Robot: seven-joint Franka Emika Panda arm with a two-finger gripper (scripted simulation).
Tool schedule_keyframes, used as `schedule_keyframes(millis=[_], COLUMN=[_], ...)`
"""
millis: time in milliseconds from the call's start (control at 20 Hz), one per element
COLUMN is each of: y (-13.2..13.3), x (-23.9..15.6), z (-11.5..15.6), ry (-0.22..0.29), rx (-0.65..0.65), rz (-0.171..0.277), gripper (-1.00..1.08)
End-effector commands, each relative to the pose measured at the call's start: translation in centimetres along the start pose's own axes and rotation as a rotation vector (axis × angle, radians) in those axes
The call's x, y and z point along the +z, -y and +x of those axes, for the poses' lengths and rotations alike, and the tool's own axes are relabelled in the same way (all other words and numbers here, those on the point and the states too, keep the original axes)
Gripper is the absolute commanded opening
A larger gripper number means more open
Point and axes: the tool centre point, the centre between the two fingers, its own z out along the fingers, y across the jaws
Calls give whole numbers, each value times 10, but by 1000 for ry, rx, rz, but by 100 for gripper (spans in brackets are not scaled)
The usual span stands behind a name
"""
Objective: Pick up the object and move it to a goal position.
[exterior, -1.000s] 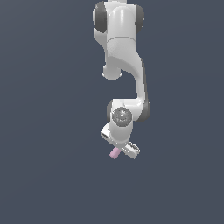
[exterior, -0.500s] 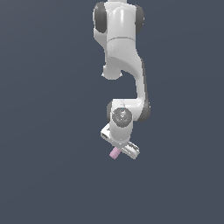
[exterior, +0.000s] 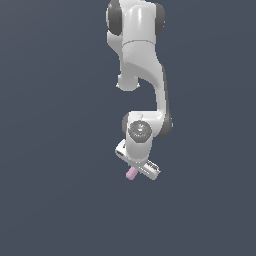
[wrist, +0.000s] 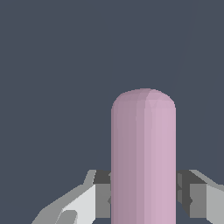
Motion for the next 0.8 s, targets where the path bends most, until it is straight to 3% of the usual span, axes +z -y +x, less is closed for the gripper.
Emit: schedule_keyframes(millis=[0, 750], y=[-1, -25], x=[-4, -63], z=[-4, -64], ry=[0, 0], rx=[0, 0], rz=[0, 1], gripper=[-100, -100])
